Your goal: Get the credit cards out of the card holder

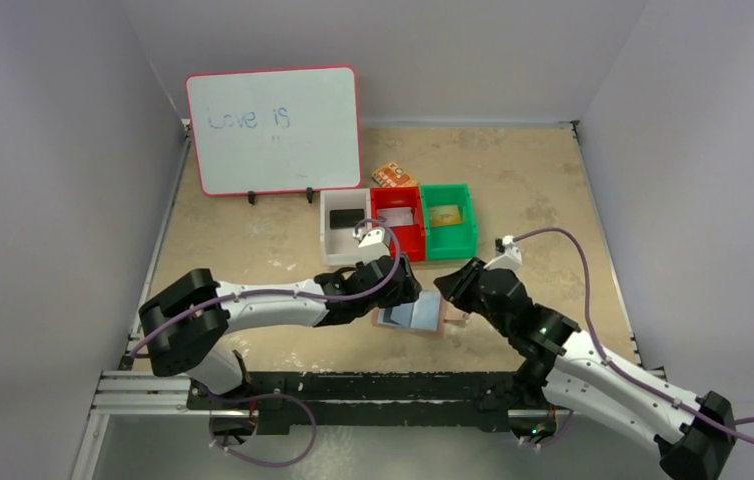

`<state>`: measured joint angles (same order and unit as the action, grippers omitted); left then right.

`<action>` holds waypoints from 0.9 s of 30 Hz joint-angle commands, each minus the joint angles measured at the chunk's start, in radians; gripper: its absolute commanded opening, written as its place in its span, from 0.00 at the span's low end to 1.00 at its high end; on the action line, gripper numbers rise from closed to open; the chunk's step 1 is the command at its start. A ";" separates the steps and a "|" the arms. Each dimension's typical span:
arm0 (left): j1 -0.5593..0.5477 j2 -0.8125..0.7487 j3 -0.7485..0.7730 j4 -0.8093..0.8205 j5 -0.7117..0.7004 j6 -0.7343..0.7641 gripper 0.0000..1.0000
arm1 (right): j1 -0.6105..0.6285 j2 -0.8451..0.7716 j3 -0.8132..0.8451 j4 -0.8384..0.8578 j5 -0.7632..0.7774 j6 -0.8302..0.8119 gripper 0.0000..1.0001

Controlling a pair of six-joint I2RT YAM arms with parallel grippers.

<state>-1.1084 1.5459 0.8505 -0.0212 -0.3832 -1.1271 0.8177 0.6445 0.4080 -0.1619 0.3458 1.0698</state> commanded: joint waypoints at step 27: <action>-0.023 0.254 -0.079 0.390 0.230 -0.079 0.47 | 0.001 -0.058 -0.046 -0.071 0.050 0.119 0.14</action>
<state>-1.1133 1.7985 0.8043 0.3885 -0.1192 -1.1786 0.8177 0.5499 0.3832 -0.2802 0.4057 1.1858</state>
